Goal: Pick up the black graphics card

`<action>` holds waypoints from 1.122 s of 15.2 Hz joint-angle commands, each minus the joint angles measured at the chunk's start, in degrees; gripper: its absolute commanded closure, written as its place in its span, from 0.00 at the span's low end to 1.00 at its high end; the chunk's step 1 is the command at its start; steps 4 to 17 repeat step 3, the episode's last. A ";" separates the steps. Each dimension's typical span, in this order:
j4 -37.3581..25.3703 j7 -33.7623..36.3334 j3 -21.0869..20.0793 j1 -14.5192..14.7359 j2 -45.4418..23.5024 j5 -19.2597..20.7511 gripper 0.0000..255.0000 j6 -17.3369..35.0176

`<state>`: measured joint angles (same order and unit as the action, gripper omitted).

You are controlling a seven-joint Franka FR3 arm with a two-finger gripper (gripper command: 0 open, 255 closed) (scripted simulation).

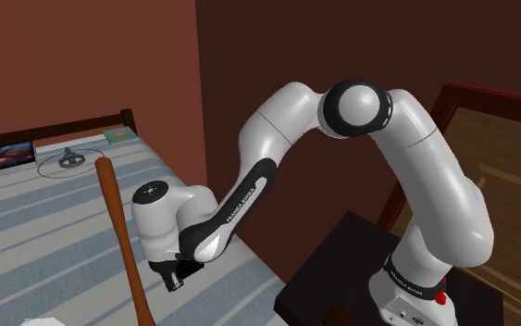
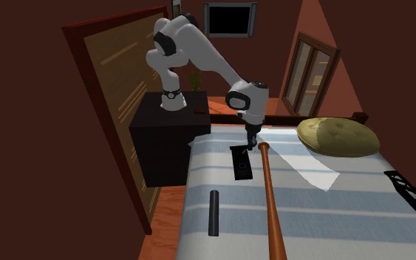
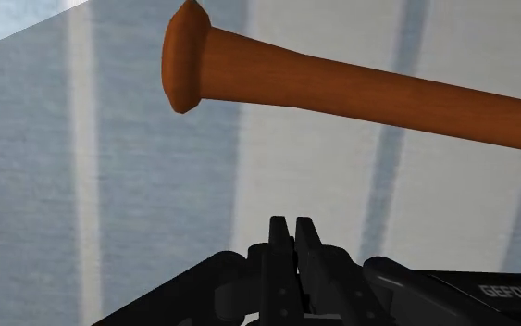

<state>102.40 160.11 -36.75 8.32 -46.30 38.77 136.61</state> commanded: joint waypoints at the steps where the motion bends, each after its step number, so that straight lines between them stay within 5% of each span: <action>1: 0.30 -0.50 -0.73 -0.63 1.08 -0.69 1.00 -0.78; 17: 0.33 -0.53 -0.78 -0.67 1.16 -0.75 1.00 -0.84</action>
